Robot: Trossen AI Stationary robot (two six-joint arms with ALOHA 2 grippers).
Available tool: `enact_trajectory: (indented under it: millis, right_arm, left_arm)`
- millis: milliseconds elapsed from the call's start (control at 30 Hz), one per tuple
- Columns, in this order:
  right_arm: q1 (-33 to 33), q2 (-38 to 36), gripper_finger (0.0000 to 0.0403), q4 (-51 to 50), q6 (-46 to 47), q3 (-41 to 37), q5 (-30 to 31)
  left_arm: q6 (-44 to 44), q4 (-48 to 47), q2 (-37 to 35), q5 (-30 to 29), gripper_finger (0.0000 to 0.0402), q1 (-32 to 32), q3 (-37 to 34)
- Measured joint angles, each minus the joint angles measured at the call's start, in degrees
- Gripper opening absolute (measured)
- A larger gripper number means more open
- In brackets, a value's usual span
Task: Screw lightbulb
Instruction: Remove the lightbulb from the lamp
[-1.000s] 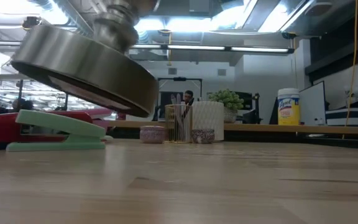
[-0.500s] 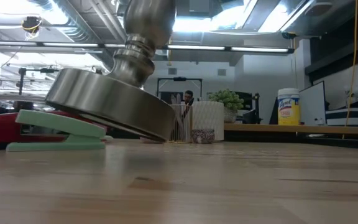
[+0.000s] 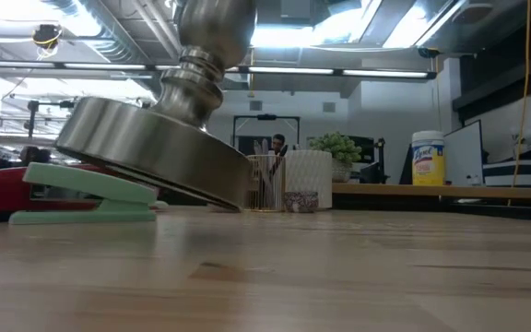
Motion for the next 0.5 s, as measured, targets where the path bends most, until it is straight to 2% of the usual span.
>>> enact_trajectory:
  millis: [133, 500]
  right_arm:
    - [0.0, 0.0, 0.0177, 0.0, 0.0, 0.0, -1.6]
    - [0.0, 0.1, 0.0174, -0.1, -4.8, 0.0, -7.9]
  left_arm:
    - [-0.2, 0.0, 0.0, 1.9, 0.0065, 0.0, 0.0]
    - [-7.0, 0.5, 0.0, 13.2, 0.0065, 0.1, 0.0]
